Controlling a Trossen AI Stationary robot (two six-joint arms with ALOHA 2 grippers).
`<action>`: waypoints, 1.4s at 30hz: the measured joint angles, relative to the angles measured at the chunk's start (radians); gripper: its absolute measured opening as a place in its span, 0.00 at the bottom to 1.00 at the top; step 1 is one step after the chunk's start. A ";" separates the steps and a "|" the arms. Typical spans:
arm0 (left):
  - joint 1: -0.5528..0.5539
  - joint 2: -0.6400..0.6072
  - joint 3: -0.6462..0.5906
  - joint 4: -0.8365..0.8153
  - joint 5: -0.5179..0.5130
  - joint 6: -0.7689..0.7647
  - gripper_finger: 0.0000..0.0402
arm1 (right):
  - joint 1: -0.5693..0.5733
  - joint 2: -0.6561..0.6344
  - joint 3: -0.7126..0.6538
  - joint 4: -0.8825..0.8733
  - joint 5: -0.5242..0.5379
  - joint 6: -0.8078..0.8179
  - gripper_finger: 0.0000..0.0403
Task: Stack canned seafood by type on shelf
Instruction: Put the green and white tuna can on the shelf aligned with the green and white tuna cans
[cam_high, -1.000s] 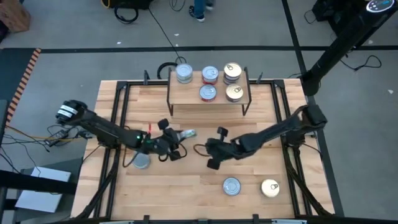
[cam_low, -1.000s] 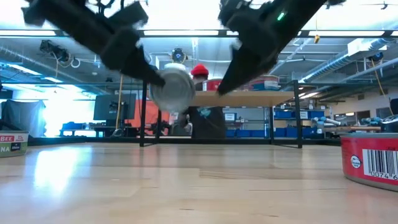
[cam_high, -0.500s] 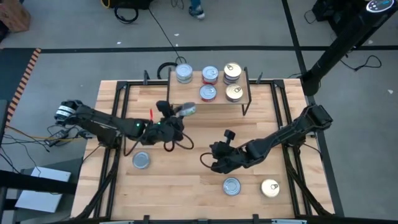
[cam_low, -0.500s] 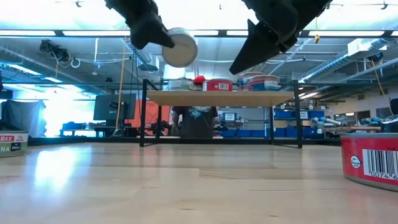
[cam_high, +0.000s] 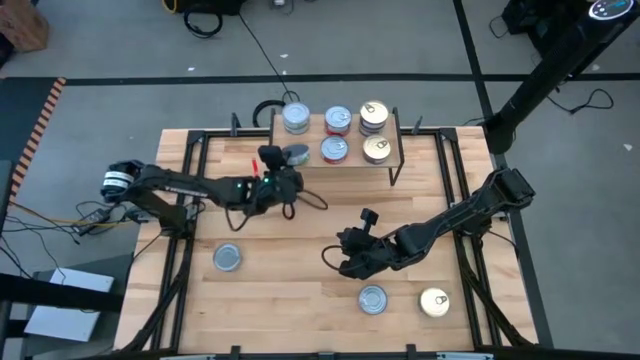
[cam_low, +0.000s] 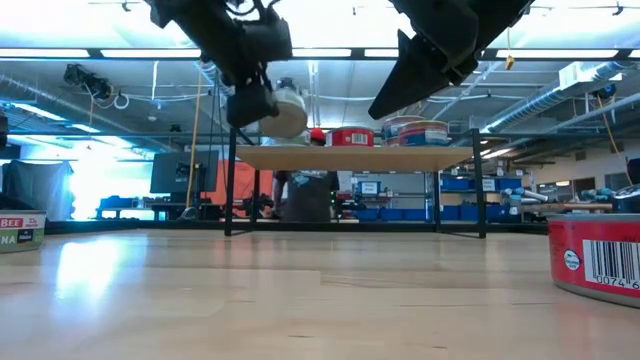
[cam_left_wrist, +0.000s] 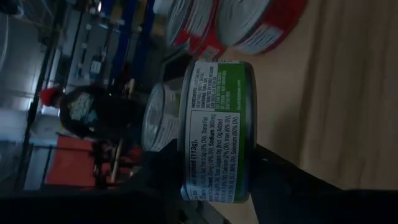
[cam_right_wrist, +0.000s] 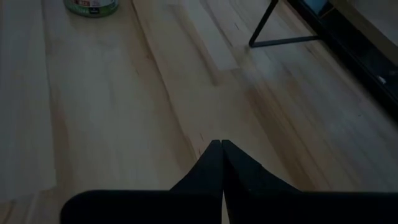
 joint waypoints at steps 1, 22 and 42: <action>0.012 0.002 0.000 0.001 0.009 0.000 0.36 | 0.000 0.000 0.000 0.000 0.000 0.000 0.02; 0.126 0.018 0.000 0.031 0.168 -0.004 0.53 | 0.000 0.001 0.000 0.001 0.002 0.008 0.02; 0.127 0.018 0.000 0.014 0.241 -0.027 0.55 | 0.000 0.001 0.000 0.009 -0.004 0.014 0.02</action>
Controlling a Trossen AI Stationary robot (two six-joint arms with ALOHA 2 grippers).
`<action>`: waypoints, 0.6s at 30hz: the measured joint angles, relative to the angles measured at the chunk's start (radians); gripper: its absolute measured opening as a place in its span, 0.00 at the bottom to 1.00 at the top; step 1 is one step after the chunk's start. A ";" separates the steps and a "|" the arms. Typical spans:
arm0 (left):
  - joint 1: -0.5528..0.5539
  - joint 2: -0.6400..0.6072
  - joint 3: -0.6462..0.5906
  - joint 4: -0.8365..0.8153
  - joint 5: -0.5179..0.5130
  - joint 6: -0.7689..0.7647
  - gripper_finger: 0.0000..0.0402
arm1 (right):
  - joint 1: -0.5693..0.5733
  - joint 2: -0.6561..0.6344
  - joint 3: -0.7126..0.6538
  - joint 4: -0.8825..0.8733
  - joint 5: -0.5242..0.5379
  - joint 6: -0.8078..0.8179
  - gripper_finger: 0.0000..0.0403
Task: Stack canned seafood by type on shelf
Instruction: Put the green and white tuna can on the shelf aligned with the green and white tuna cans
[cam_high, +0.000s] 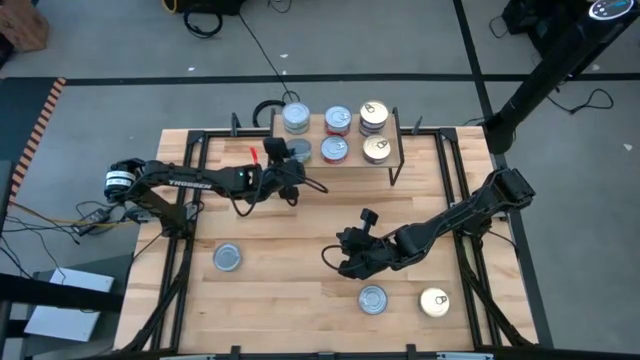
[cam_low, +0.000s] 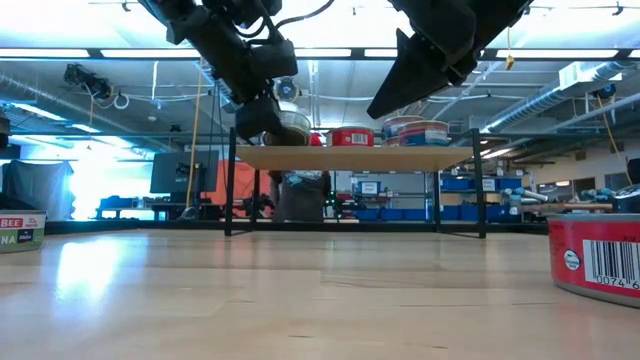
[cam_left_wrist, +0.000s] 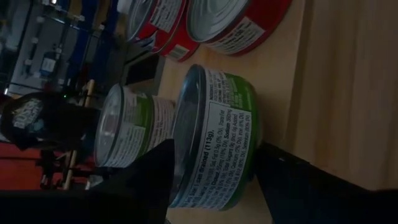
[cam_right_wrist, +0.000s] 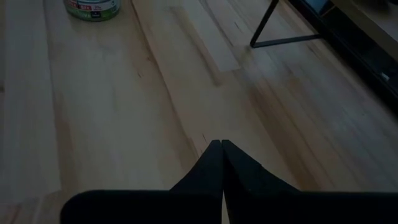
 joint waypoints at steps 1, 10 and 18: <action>0.000 0.000 0.000 0.000 0.003 0.000 0.55 | 0.000 0.000 0.000 0.001 0.000 0.000 0.02; 0.068 0.000 0.078 -0.137 0.152 -0.117 0.55 | 0.000 0.000 0.000 0.001 0.000 0.000 0.02; 0.118 0.000 0.080 -0.147 0.272 -0.156 0.55 | 0.000 0.000 0.000 0.000 -0.001 0.000 0.02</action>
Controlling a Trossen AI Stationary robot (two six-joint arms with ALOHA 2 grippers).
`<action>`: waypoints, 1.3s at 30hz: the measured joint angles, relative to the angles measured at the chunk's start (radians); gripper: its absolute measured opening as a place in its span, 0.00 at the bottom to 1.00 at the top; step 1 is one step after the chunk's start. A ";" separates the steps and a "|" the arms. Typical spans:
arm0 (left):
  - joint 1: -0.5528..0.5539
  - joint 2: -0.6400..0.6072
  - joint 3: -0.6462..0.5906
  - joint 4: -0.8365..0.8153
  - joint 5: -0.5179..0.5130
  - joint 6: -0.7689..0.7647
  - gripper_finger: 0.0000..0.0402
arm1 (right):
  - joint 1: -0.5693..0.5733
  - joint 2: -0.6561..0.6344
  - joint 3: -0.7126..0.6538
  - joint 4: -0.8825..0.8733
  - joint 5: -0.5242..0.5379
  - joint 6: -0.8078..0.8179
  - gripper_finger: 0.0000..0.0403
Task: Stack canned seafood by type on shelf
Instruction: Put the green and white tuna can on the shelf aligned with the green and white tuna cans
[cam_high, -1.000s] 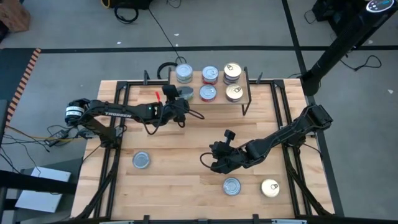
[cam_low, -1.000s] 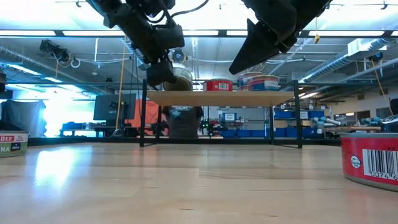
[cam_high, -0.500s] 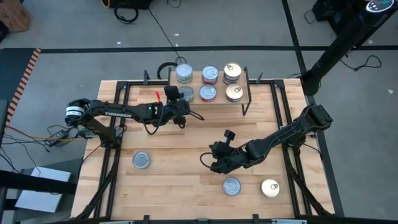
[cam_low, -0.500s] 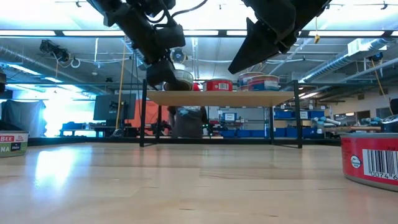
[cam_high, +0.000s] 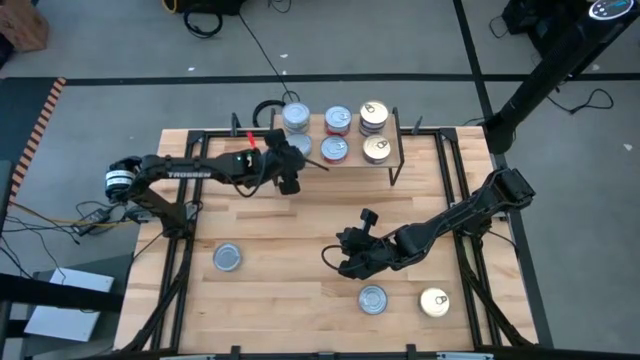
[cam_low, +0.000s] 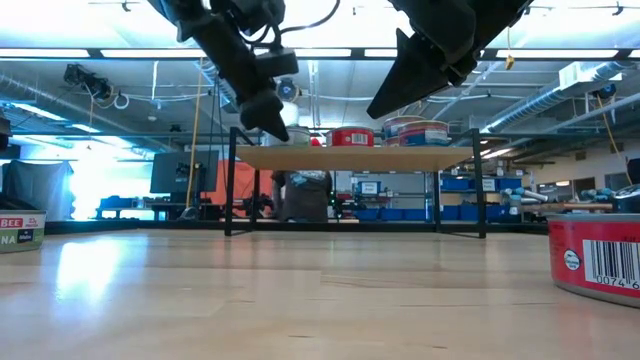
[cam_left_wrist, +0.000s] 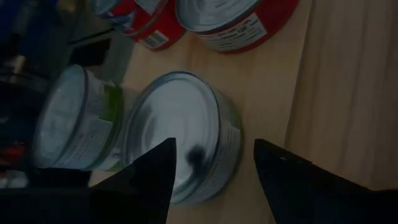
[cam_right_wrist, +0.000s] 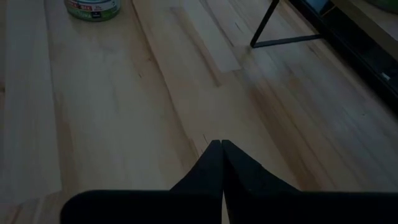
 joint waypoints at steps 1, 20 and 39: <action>0.005 0.000 0.000 -0.005 0.015 -0.006 0.55 | 0.000 0.000 0.000 0.000 0.000 0.000 0.02; -0.017 -0.108 -0.112 0.141 0.411 -0.136 0.23 | 0.025 0.000 0.000 -0.051 -0.051 -0.010 0.02; -0.008 -0.138 -0.387 0.605 0.344 -0.155 0.01 | 0.011 0.000 0.000 -0.036 -0.022 -0.016 0.02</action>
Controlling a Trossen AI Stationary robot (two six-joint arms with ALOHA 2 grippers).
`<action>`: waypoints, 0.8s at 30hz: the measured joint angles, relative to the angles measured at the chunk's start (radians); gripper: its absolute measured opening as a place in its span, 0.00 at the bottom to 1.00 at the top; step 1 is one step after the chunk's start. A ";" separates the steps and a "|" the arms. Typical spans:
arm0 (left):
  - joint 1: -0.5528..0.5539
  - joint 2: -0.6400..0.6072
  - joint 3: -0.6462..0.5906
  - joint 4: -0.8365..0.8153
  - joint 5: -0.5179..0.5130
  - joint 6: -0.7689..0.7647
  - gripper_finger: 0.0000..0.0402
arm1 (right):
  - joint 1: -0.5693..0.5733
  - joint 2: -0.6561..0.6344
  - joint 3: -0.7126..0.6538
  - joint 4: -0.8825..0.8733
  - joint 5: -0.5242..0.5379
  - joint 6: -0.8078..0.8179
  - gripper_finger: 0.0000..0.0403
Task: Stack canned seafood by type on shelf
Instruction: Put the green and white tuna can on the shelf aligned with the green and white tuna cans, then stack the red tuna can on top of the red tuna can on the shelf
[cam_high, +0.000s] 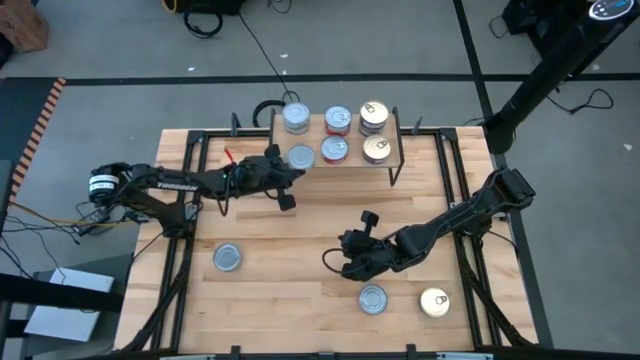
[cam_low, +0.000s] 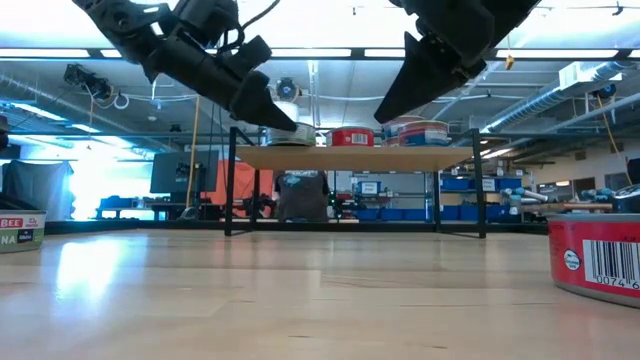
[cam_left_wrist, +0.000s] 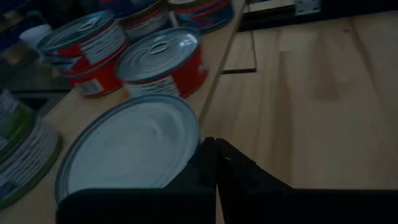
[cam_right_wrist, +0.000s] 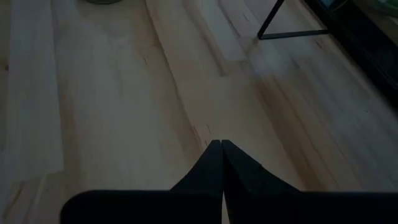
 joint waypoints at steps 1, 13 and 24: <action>0.010 0.000 0.000 -0.002 0.000 0.000 0.01 | 0.000 0.000 0.000 0.001 0.000 0.000 0.02; 0.075 0.000 0.000 0.012 -0.003 -0.003 0.00 | 0.000 0.000 0.000 0.000 -0.013 0.013 0.02; -0.107 -0.167 0.008 -0.039 0.099 -0.024 0.00 | -0.013 -0.037 0.000 -0.013 -0.464 0.008 0.04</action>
